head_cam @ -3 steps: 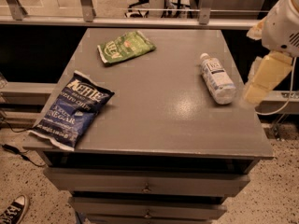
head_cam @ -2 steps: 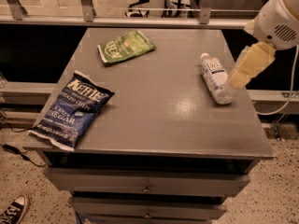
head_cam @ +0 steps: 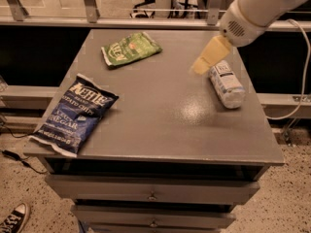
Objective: Place blue plastic bottle upright
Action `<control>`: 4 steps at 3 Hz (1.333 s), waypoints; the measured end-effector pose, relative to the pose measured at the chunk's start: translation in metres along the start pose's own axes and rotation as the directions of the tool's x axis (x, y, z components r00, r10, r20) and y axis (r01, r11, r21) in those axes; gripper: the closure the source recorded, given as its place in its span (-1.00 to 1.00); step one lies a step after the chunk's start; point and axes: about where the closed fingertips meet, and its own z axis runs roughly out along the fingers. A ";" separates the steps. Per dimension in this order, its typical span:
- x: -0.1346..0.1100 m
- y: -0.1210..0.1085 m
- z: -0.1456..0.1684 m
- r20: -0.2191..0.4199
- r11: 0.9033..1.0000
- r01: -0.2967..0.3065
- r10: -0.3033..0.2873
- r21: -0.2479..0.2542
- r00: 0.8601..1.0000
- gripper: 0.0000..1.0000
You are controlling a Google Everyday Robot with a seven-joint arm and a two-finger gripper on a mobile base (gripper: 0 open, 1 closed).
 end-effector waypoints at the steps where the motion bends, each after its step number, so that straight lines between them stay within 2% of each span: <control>1: -0.017 0.001 0.040 -0.047 0.988 -0.140 0.143 0.065 0.989 -1.00; 2: -0.015 -0.014 0.061 -0.081 0.963 -0.233 0.246 0.139 0.966 -1.00; 3: 0.003 -0.039 0.073 -0.109 0.926 -0.314 0.341 0.211 0.934 -1.00; 4: 0.019 -0.053 0.083 -0.135 0.900 -0.356 0.397 0.252 0.908 -1.00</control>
Offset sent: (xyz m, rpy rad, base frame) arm 0.0647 0.0061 -0.0628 -0.0729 0.0581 -0.4537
